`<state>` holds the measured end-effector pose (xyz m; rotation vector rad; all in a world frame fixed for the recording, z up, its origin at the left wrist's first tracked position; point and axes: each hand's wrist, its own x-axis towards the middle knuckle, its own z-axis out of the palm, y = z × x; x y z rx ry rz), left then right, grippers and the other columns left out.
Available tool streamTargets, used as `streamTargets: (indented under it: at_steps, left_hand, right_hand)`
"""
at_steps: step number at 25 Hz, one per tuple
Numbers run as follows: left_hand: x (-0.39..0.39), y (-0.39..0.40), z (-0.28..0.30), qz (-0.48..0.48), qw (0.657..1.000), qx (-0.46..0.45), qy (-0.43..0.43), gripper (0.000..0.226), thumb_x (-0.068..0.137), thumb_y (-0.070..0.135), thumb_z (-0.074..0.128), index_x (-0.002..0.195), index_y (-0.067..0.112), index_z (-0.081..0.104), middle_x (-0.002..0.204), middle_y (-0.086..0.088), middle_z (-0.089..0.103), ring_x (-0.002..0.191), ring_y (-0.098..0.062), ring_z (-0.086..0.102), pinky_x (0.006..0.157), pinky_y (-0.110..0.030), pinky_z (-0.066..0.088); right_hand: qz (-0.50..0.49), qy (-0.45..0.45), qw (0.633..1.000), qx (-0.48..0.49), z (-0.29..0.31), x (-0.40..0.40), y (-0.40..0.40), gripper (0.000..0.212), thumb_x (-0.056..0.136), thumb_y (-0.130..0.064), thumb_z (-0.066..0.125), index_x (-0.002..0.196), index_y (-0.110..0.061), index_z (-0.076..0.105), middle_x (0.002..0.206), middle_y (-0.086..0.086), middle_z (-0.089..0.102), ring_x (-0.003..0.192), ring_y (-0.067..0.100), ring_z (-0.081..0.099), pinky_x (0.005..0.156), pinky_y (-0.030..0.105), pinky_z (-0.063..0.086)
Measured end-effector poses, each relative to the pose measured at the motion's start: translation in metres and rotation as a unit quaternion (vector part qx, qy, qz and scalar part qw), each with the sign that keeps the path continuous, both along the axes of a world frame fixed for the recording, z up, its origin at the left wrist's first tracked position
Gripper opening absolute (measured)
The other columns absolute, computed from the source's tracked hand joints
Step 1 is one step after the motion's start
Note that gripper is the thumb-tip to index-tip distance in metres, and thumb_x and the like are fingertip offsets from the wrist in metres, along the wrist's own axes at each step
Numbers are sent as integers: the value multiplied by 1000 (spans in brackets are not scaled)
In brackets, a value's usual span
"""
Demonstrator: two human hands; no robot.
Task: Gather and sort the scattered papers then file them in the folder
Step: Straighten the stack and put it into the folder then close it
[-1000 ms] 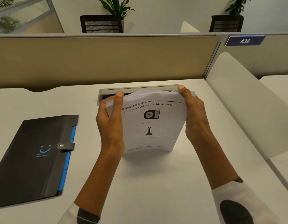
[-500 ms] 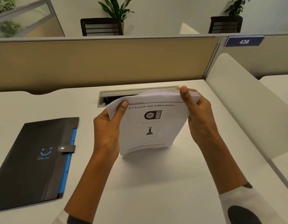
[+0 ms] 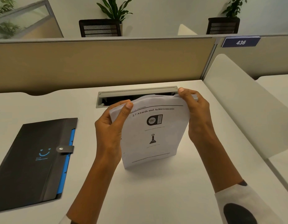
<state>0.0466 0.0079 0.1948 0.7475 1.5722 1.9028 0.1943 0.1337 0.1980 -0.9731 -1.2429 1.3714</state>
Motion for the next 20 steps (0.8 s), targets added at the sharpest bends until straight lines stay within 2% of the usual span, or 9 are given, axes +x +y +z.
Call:
streamTargets:
  at_steps: [5, 7, 9, 12, 16, 18, 20]
  left_hand:
    - [1, -2, -3, 19, 1000, -13, -9, 10, 65, 49, 63, 72, 44, 68, 67, 21, 71, 64, 0, 66, 46, -11, 49]
    - [-2, -2, -2, 31, 999, -18, -21, 8, 65, 48, 63, 69, 44, 69, 66, 21, 71, 62, 2, 65, 44, -10, 48]
    - [-7, -1, -1, 37, 999, -24, -31, 11, 64, 48, 64, 71, 41, 70, 66, 20, 72, 62, 2, 65, 44, -11, 49]
    - [-17, 1, 3, 37, 998, -29, -50, 20, 65, 47, 67, 80, 35, 71, 71, 14, 74, 64, -5, 67, 52, -17, 54]
    - [-37, 5, 10, 20, 996, -23, -81, 14, 68, 42, 70, 78, 33, 72, 71, 9, 74, 63, -5, 67, 52, -21, 54]
    - [-51, 18, 10, 21, 994, -46, -94, 15, 70, 38, 73, 80, 27, 72, 74, 5, 74, 75, -12, 67, 60, -28, 57]
    - [-63, 35, 7, 13, 989, -82, -123, 19, 73, 33, 74, 87, 21, 69, 89, -3, 71, 91, -23, 63, 77, -39, 55]
  right_hand:
    - [67, -12, 995, 74, -7, 6, 2, 47, 73, -55, 63, 101, -17, 64, 88, -3, 68, 74, 7, 65, 59, 16, 51]
    - [130, -43, 986, 91, -17, 15, 9, 38, 67, -49, 68, 98, -27, 64, 83, -13, 71, 77, 6, 69, 61, 15, 53]
    - [191, -76, 976, 73, -33, 25, 16, 34, 66, -34, 73, 99, -32, 65, 87, -16, 74, 84, 9, 71, 65, 18, 56]
    - [241, -107, 964, 28, -66, 36, 19, 29, 67, -23, 74, 96, -27, 72, 96, -7, 76, 90, 17, 71, 74, 26, 58]
    - [250, -146, 957, -27, -108, 49, 7, 26, 69, -31, 73, 91, -19, 76, 96, 2, 77, 92, 20, 71, 83, 33, 57]
    - [259, -136, 955, -49, -121, 53, 0, 30, 72, -35, 72, 95, -17, 75, 100, 4, 76, 91, 21, 72, 80, 32, 58]
    - [221, -140, 964, -52, -128, 53, -4, 27, 76, -35, 71, 92, -13, 73, 92, 4, 76, 80, 18, 72, 71, 28, 58]
